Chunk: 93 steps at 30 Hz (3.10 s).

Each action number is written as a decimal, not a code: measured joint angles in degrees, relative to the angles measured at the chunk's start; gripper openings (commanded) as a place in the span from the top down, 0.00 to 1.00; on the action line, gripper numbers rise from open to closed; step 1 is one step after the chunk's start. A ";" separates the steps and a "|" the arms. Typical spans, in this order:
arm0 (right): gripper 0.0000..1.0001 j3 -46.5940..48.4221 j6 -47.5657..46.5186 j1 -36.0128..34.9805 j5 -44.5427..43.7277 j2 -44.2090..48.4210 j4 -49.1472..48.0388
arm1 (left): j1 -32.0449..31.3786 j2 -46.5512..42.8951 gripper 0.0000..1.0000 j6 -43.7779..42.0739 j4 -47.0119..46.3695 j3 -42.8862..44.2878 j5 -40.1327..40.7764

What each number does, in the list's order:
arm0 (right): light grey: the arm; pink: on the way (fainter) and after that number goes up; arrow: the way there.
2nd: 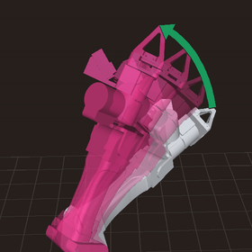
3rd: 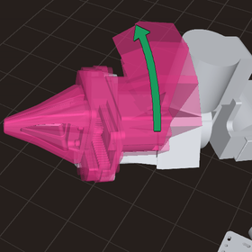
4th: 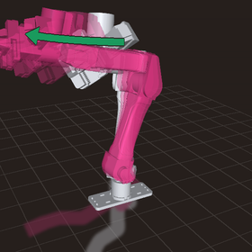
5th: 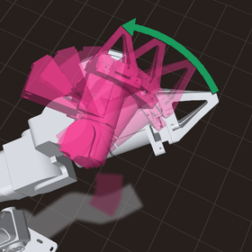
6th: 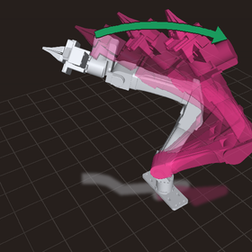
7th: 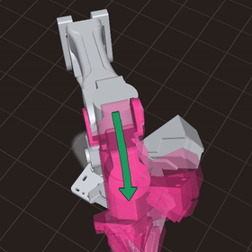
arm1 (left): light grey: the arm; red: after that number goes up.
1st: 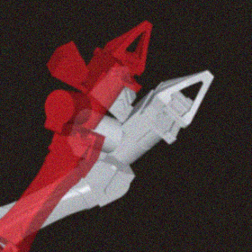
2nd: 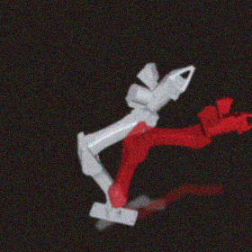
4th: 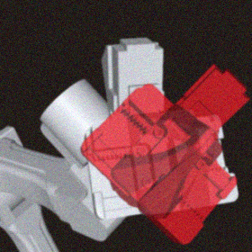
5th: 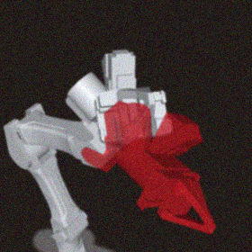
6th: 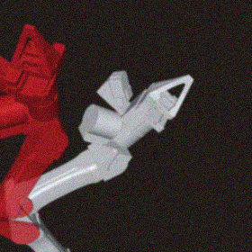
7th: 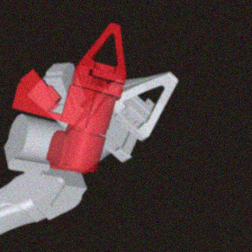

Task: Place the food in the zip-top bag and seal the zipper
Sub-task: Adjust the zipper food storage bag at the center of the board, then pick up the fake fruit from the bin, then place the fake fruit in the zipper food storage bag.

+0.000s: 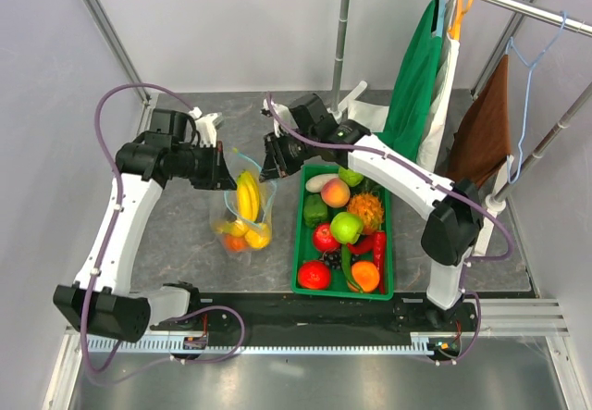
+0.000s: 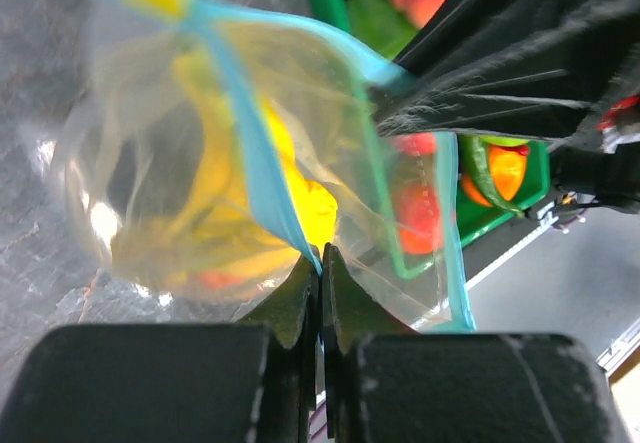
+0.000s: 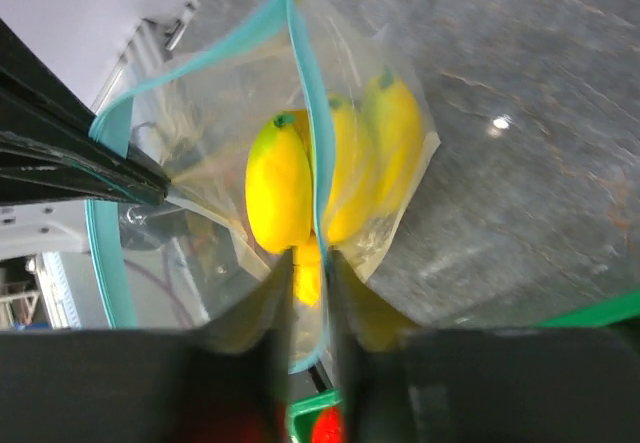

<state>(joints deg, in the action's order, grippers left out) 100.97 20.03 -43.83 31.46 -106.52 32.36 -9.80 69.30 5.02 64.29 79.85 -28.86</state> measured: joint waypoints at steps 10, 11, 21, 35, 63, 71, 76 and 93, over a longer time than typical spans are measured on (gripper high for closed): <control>0.02 -0.57 -11.72 3.67 -5.95 3.41 4.61 | 0.11 2.14 0.98 -1.97 -1.42 -2.78 -0.50; 0.02 -1.75 -14.16 4.26 -6.10 5.81 5.38 | 0.11 1.70 0.98 -3.06 -1.38 -2.91 -1.16; 0.02 -23.19 -28.04 4.70 -13.42 33.70 13.53 | 0.09 -1.75 0.98 -7.85 -0.50 -4.17 -4.76; 0.02 -32.68 -32.92 0.63 -21.29 30.03 17.86 | 0.11 -1.46 0.98 -7.87 -0.52 -4.17 -6.25; 0.45 -28.63 -31.61 -2.19 -23.98 25.22 19.02 | 0.11 -0.72 0.98 -7.85 -0.59 -4.17 -7.28; 0.49 -14.80 -25.46 -1.75 -17.97 25.27 16.57 | 0.11 -0.72 0.98 -7.85 -0.57 -4.20 -7.39; 0.51 -7.06 -17.70 -1.77 -12.33 24.20 7.76 | 0.11 -0.72 0.98 -7.85 -0.57 -4.31 -7.74; 0.41 -10.75 -13.27 -11.82 -9.18 13.53 -3.32 | 0.48 -0.31 0.98 -7.65 -0.85 -4.72 -10.38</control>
<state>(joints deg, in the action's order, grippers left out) 90.21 6.76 -55.66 22.28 -92.99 29.04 -9.32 68.99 -2.63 63.44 75.13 -39.24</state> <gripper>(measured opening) 0.759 0.029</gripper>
